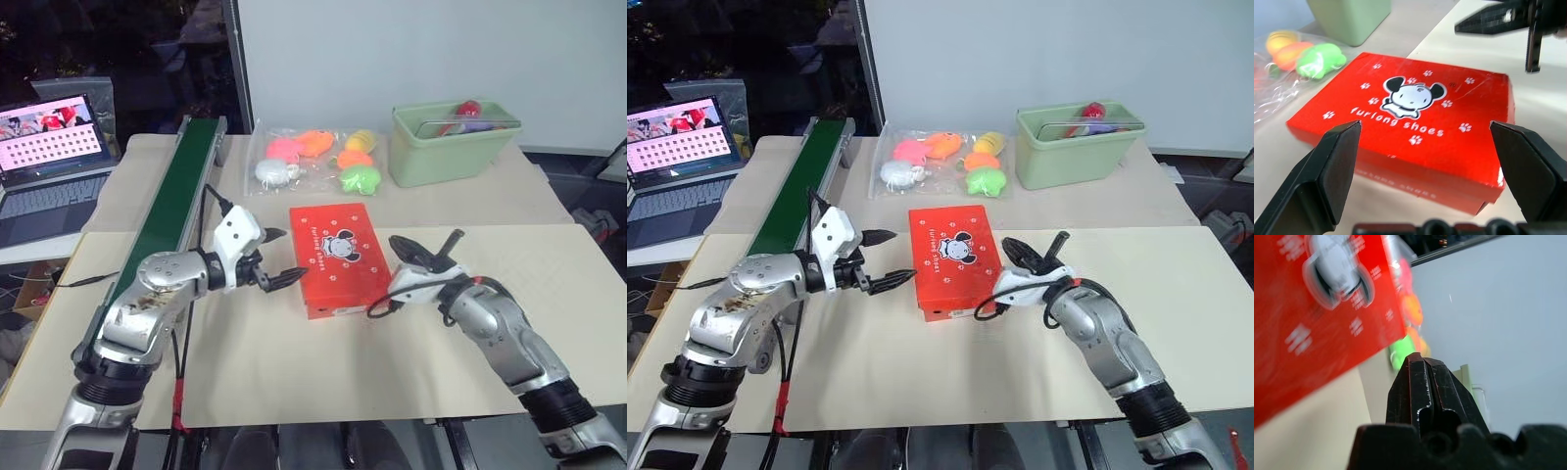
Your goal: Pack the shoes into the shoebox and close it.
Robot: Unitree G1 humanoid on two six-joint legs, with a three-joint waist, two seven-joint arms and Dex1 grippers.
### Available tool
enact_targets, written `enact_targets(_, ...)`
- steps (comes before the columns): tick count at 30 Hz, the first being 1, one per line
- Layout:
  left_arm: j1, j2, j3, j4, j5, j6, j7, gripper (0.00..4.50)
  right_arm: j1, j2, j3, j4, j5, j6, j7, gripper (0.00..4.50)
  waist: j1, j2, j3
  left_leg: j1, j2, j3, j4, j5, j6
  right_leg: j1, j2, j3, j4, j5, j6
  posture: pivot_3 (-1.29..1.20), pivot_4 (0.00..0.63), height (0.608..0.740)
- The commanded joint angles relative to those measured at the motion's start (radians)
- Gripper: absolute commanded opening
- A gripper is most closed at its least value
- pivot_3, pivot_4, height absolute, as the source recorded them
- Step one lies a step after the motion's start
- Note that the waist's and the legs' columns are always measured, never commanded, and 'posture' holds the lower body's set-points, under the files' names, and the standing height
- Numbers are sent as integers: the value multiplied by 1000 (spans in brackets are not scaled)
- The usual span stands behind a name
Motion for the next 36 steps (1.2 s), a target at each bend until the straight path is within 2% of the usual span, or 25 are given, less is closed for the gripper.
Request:
enact_targets(1, 22, 43, 44, -33, -21, -10, -33, 4500, -97, 220, -110, -187, 470, 450, 146, 37, -4, 0, 0, 0, 0, 0, 0, 0, 0, 0, 0, 0, 0, 0, 0, 0, 150, 729)
enact_targets(4, 34, 53, 46, -34, -21, -14, -39, 4500, -196, 364, -193, -232, 727, 823, 174, 37, -3, 0, 1, 1, 2, -1, 0, 0, 0, 0, 1, 0, 3, 1, -2, 0, 150, 729)
enact_targets(7, 40, 47, 44, -42, -21, -11, -36, 4500, -268, 386, -184, -163, 797, 986, 208, 37, 13, 0, 1, 1, 1, -2, 0, 0, 0, 0, 0, -2, 3, 1, -2, 0, 150, 729)
enact_targets(12, 42, 37, 39, -55, -21, -6, -24, 4500, -308, 320, -23, -23, 684, 936, 254, 37, 24, 0, 1, -1, -1, -1, 0, 0, 0, 0, -1, -3, -1, 1, -1, 0, 150, 729)
enact_targets(17, 43, 37, 52, -67, -25, 4, -10, 4500, -326, 296, 61, 111, 611, 898, 287, 37, 15, 0, 1, 0, 0, -1, 0, 0, 0, -1, 0, -3, 1, 1, -1, 0, 150, 729)
enact_targets(23, 76, 34, 62, -106, -34, 14, 21, 4500, -325, 269, 131, 132, 549, 851, 327, 37, 1, 0, 0, 2, 0, -1, 0, 0, 0, 1, 0, -2, 2, 1, -1, 0, 150, 729)
enact_targets(25, 87, 21, 78, -114, -38, 12, 45, 4500, -330, 284, 87, 110, 574, 868, 318, 37, 2, 0, 0, 2, 0, -1, 0, 0, 0, 1, 0, -2, 2, 0, -1, 0, 150, 729)
enact_targets(30, 146, -28, 150, -138, -40, 29, 151, 4500, -373, 332, -181, -26, 739, 999, 255, 37, 4, 0, 1, 0, 0, -1, 0, 0, 0, -1, 0, -2, 2, 1, -1, 0, 150, 729)
enact_targets(34, 159, -126, 226, -147, -43, 59, 312, 4500, -410, 310, -466, -65, 853, 1079, 157, 37, 10, 0, 1, -2, 0, -2, 0, 0, 0, -2, -2, -3, 2, 1, -1, 0, 150, 729)
enact_targets(36, 154, -164, 251, -152, -53, 80, 365, 4500, -407, 292, -533, -66, 863, 1075, 120, 37, 18, 0, 1, -2, -1, -2, 0, 0, 0, -1, -2, -3, 2, 1, -1, 0, 150, 729)
